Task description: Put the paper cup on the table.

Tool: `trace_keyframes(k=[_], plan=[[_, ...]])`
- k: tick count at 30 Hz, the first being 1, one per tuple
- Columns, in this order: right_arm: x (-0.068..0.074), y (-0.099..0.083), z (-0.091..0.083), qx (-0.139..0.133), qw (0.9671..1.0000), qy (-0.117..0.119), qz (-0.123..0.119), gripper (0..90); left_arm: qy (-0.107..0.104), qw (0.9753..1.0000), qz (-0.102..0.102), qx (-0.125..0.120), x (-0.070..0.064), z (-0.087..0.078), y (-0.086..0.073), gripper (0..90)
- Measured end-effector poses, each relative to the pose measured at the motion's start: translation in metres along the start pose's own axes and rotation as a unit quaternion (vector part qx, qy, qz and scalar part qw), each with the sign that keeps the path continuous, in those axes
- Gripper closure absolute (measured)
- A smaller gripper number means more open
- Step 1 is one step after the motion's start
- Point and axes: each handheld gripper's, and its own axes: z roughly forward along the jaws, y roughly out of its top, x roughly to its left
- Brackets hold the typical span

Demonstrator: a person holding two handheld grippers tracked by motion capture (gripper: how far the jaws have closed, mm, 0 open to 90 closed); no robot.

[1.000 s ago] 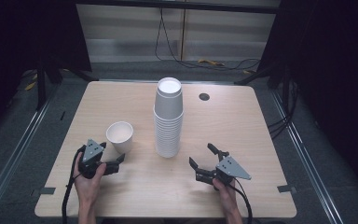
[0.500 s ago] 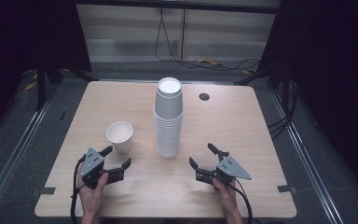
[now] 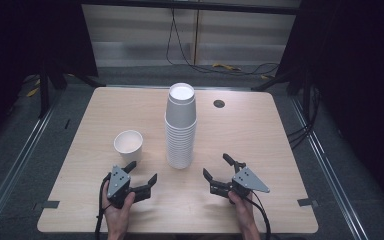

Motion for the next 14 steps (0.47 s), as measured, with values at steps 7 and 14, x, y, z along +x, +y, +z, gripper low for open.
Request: trace_keyframes(k=[7,14], plan=[[-0.0004,0.0000,0.0001,-0.001,1.0000,-0.001,-0.001,13.8,0.004,0.9999,0.009,-0.012,-0.0050,0.0035,-0.0014,15.5],[-0.0008,-0.0001,0.0000,0.000,1.0000,-0.001,0.004,13.8,-0.001,0.9995,0.021,-0.025,-0.0065,0.0010,-0.0027,15.3]])
